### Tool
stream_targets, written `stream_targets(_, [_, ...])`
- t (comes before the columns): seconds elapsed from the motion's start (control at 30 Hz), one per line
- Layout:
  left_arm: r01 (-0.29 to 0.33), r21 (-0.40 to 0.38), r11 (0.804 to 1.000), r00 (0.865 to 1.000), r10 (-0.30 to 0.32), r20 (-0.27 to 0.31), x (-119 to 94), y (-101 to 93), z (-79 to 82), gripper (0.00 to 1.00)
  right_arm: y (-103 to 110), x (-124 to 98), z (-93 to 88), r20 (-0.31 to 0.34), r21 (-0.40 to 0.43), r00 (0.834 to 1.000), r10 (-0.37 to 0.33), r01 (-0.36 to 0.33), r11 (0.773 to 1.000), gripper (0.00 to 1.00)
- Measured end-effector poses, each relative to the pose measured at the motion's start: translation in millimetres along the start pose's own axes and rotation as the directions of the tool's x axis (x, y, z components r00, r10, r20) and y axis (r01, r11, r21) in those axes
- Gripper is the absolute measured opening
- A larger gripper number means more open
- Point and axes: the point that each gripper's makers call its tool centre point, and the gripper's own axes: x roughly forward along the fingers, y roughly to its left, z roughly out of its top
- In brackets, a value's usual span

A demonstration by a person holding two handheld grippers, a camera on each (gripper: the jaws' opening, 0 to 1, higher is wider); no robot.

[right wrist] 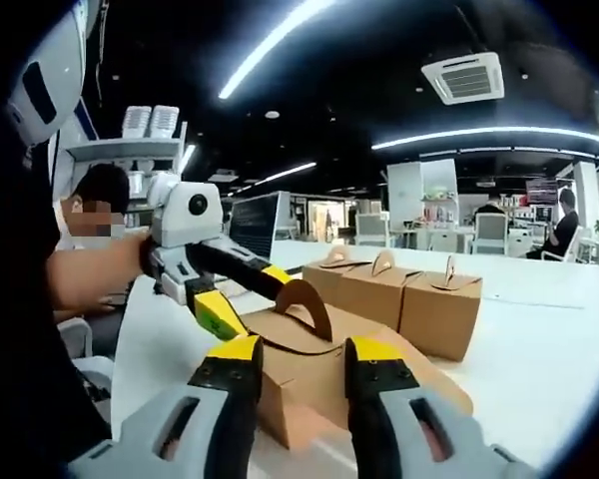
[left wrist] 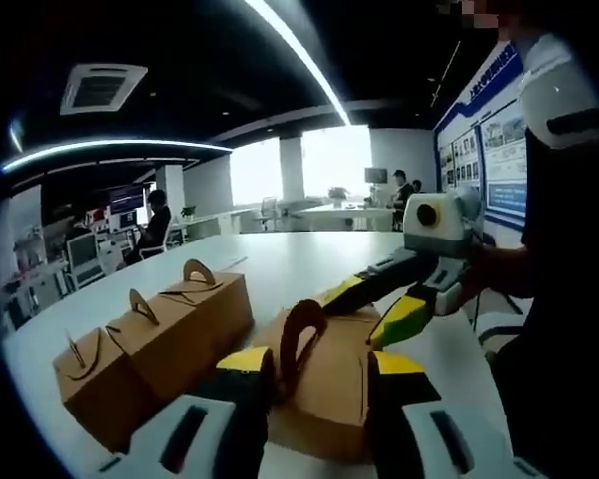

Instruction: Pick up one paper box from the group, open the paper box, and remove the item inside

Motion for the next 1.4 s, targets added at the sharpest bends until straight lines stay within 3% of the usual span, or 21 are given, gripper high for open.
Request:
stream_targets(0.4, [-0.153, 0.047, 0.987, 0.988, 0.152, 0.020, -3, 1.7, 4.9, 0.40, 4, -1, 1.0, 0.005, -0.008, 1.000, 0.018, -0.018, 1.000, 0.35])
stream_targets(0.6, [-0.239, 0.135, 0.962, 0.971, 0.241, 0.000, -7, 0.7, 5.5, 0.40, 4, -1, 1.4, 0.004, -0.004, 1.000, 0.025, -0.025, 1.000, 0.35])
stream_targets(0.83, [-0.298, 0.143, 0.944, 0.954, 0.299, 0.016, -7, -2.8, 15.9, 0.39, 0, -3, -0.1, -0.004, -0.009, 0.999, 0.048, -0.049, 0.999, 0.34])
stream_targets(1.03, [-0.389, 0.157, 0.908, 0.920, 0.391, 0.021, -15, 5.4, 25.5, 0.38, -6, -5, -2.8, -0.001, -0.007, 0.998, 0.056, -0.056, 0.998, 0.34])
stream_targets(1.1, [-0.417, 0.204, 0.886, 0.906, 0.424, 0.012, -19, 6.5, 28.1, 0.38, -5, -5, -2.9, -0.003, -0.006, 0.998, 0.057, -0.057, 0.998, 0.34])
stream_targets(1.23, [-0.428, 0.248, 0.869, 0.896, 0.443, -0.007, -22, 1.5, 30.1, 0.38, -7, -5, -3.9, -0.004, -0.005, 0.998, 0.058, -0.058, 0.998, 0.34])
stream_targets(1.4, [-0.406, 0.289, 0.867, 0.902, 0.431, -0.028, -20, -12.3, 32.2, 0.37, -5, -4, -3.6, -0.003, -0.005, 0.998, 0.061, -0.061, 0.998, 0.34])
